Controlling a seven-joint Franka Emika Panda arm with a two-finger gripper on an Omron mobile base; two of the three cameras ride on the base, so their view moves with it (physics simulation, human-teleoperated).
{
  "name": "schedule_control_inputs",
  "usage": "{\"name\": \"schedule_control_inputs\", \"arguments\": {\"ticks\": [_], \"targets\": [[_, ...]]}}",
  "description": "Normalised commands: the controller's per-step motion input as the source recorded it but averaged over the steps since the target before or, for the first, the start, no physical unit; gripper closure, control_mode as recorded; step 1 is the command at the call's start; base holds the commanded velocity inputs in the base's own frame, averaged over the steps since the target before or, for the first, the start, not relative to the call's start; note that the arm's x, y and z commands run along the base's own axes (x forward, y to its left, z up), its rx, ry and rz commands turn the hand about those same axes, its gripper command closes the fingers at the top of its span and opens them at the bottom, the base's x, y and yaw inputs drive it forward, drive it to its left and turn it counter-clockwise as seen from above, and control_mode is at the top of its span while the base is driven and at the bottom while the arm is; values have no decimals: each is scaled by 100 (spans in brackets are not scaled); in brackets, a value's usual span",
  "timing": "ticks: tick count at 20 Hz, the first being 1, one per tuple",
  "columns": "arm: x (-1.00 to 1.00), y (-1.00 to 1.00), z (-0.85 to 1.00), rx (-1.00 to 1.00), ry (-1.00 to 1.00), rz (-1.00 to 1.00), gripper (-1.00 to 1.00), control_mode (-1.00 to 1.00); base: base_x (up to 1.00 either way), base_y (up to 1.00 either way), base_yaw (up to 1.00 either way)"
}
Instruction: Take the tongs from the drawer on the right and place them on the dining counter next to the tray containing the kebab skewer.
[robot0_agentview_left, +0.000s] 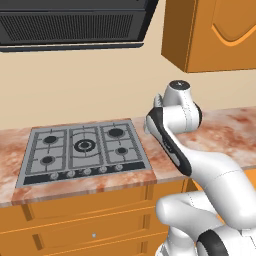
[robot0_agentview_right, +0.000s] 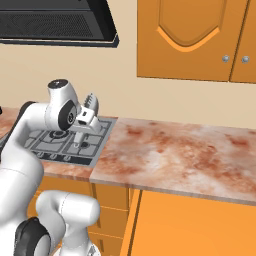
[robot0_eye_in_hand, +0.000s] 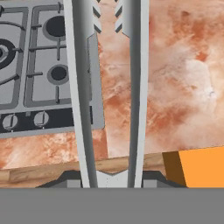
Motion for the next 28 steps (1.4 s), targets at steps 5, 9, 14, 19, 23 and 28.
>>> {"name": "schedule_control_inputs", "arguments": {"ticks": [5,9,14,19,23,28], "targets": [[1,0,0,0,0,0,100,100,0,0,0],[0,0,0,0,0,0,100,100,0,0,0],[0,0,0,0,0,0,100,100,-2,0,0],[0,0,0,0,0,0,100,100,-22,4,1],[0,0,0,0,0,0,100,100,-23,17,4],[0,0,0,0,0,0,100,100,-40,17,8]]}}
